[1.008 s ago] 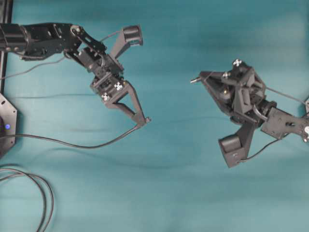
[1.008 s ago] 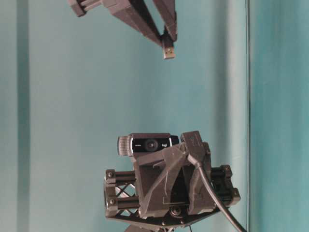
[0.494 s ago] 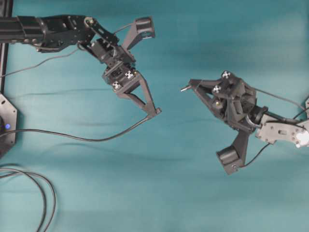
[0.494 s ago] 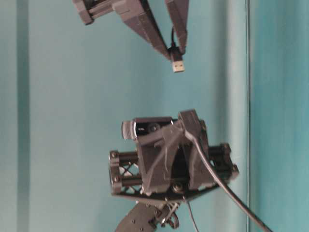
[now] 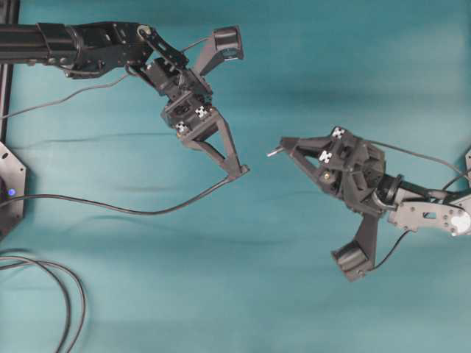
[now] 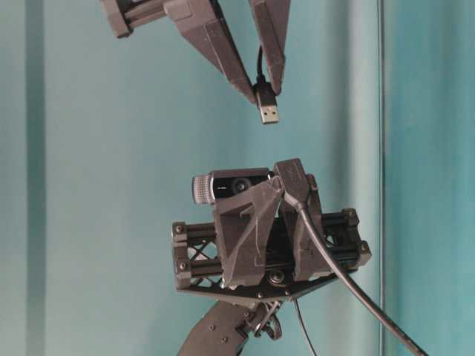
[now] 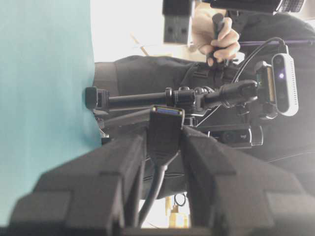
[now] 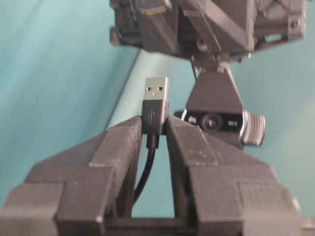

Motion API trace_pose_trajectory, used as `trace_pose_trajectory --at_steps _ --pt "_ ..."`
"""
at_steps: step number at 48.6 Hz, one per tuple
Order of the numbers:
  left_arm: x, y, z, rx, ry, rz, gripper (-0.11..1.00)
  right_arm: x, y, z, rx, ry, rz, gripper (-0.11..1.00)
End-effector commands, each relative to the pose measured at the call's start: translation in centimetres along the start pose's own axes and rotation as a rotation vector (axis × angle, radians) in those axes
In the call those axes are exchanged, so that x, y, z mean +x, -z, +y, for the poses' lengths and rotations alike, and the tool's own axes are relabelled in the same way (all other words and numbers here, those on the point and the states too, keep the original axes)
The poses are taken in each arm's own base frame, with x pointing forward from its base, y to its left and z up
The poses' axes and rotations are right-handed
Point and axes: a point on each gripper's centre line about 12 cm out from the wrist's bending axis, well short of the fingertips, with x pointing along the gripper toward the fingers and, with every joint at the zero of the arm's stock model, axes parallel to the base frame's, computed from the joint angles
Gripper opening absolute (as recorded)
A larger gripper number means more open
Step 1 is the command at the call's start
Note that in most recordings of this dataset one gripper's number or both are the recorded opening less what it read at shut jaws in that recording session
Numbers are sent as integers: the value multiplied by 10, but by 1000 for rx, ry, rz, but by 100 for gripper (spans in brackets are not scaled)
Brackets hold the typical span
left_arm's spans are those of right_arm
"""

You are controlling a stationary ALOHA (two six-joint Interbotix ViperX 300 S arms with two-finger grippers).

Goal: Insert the USB using both arms.
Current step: 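Bring the male plug and female socket toward each other, aligned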

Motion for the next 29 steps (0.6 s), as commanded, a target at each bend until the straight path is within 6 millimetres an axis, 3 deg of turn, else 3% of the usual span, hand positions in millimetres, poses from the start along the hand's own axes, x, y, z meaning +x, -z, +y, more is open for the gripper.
trace_pose_trajectory --at_steps 1,29 --pt "-1 -7 -13 39 20 -10 30 -1 -8 -12 12 27 -31 19" --pt "11 -10 -13 53 18 11 30 1 -15 -12 10 10 -64 19"
